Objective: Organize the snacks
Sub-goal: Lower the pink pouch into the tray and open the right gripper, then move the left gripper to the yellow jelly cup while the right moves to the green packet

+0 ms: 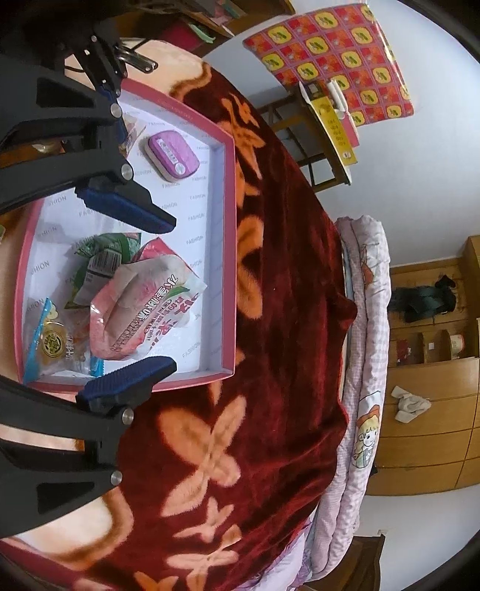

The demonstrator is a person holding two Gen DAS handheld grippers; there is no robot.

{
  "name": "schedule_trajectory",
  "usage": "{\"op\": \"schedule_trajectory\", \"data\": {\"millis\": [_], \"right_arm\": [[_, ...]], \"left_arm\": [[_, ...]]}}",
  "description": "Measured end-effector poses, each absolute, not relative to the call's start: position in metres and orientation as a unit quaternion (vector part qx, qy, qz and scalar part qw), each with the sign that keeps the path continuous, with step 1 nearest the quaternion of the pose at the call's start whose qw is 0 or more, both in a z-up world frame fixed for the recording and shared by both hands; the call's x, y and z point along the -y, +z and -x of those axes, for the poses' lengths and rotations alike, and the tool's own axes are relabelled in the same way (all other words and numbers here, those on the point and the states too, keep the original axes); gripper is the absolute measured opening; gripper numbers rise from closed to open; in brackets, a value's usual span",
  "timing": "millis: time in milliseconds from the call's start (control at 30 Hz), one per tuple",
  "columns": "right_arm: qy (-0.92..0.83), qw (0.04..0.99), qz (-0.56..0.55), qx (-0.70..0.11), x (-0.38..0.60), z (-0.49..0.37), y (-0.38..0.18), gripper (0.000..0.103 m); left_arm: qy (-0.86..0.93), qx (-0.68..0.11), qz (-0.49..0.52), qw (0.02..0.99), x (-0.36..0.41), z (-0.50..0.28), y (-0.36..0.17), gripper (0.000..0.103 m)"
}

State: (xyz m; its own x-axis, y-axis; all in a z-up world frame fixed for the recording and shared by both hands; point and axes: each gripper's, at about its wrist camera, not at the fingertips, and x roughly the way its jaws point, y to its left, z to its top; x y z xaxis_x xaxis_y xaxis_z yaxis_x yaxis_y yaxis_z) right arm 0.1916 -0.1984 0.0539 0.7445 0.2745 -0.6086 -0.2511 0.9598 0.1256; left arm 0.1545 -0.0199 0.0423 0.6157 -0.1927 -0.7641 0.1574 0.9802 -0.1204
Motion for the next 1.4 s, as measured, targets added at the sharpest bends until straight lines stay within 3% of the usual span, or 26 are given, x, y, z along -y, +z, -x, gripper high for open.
{"op": "schedule_trajectory", "data": {"millis": [667,1400], "right_arm": [[0.172,0.930,-0.049,-0.321,0.203,-0.138,0.064,0.073],[0.171,0.915,-0.064,-0.361,0.214,-0.089,0.036,0.073]], "left_arm": [[-0.087,-0.413,0.020,0.906,0.009,-0.125,0.062,0.045],[-0.074,-0.436,0.019,0.897,-0.008,-0.088,0.058,0.045]]}}
